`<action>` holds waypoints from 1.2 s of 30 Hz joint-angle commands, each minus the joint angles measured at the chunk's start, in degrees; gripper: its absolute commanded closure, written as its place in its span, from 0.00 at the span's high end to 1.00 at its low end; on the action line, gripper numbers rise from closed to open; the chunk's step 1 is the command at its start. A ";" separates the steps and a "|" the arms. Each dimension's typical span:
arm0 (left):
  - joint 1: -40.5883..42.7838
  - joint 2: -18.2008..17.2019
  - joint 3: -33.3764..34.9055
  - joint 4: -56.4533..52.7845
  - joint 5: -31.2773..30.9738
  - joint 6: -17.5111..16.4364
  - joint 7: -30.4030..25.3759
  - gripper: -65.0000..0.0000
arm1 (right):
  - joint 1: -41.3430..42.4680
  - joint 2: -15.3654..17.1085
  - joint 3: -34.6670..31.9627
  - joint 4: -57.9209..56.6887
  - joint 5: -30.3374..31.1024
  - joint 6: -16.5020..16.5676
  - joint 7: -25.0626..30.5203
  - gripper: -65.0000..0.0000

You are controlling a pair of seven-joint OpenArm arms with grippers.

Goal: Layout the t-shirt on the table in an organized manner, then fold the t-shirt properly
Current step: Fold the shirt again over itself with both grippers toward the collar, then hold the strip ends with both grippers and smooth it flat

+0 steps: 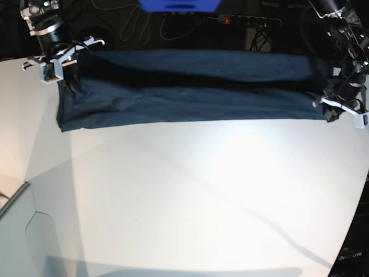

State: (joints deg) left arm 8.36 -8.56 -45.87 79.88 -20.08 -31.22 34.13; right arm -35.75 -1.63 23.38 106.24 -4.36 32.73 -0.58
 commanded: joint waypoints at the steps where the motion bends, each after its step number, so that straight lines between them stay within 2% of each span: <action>1: -0.84 -0.81 0.02 0.17 -1.07 -0.12 -1.38 0.00 | -0.34 0.35 0.23 0.09 0.80 0.19 1.41 0.00; 5: -1.99 -0.81 -0.33 -2.73 -0.72 -0.12 -1.38 0.00 | 0.01 0.35 0.14 -2.46 0.80 0.19 1.41 0.00; 36: 3.29 -0.63 -0.51 -3.08 -0.63 -0.12 -1.21 0.00 | 3.18 0.71 0.14 -8.08 0.45 0.19 1.33 0.00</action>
State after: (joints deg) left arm 11.99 -8.34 -46.17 76.05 -20.01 -31.11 34.04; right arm -32.53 -1.34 23.31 97.17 -4.67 32.73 -0.84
